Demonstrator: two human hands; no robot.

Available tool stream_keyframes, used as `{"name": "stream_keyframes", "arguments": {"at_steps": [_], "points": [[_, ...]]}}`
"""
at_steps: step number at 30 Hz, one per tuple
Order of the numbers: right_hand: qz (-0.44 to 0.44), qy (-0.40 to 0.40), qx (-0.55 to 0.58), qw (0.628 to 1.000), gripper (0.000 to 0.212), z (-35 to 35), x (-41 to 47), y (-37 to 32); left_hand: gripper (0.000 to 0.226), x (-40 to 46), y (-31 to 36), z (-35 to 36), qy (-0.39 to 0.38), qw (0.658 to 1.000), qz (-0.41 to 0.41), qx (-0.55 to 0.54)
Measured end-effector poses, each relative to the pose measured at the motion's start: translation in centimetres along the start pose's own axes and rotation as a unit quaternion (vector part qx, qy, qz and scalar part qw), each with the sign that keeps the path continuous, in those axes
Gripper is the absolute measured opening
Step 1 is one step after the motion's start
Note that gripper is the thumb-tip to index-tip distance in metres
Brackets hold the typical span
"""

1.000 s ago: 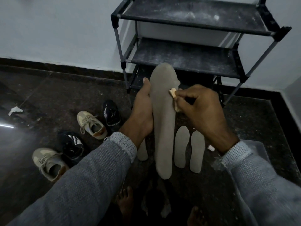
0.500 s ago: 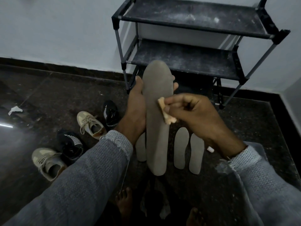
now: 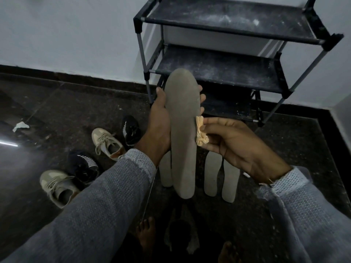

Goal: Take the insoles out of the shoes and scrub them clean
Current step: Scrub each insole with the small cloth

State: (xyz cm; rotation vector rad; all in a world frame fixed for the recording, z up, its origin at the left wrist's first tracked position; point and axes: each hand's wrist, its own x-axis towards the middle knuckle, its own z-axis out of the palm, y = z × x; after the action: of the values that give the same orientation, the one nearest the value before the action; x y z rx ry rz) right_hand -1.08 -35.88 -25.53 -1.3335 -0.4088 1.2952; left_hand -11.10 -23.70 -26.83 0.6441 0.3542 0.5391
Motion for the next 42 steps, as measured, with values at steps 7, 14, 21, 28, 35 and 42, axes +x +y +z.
{"name": "stream_keyframes", "arguments": {"at_steps": [7,14,21,28,35,42], "points": [[0.009,-0.020,-0.079,0.997,0.028,0.4,-0.1,0.6,0.083,0.6,-0.2,-0.5,-0.013,1.000,0.001,-0.020],[-0.046,0.061,-0.152,0.985,0.019,-0.7,0.8,1.2,0.072,0.8,-0.8,-0.5,0.113,0.990,-0.017,0.081],[-0.091,0.168,-0.120,0.974,0.026,-3.7,2.8,0.9,0.027,0.0,-2.2,0.1,0.147,0.928,-0.034,0.341],[-0.112,0.187,-0.149,0.965,0.023,-4.6,3.7,1.6,0.027,0.3,-3.6,-1.6,0.145,0.901,-0.052,0.405],[-0.083,0.151,-0.221,0.960,0.011,-5.2,3.9,2.4,0.023,1.1,-3.9,-2.6,0.163,0.894,-0.021,0.416],[-0.076,0.167,-0.205,0.961,0.013,-6.2,5.5,3.3,0.011,1.5,-4.5,-3.4,0.153,0.898,-0.039,0.410]]}}
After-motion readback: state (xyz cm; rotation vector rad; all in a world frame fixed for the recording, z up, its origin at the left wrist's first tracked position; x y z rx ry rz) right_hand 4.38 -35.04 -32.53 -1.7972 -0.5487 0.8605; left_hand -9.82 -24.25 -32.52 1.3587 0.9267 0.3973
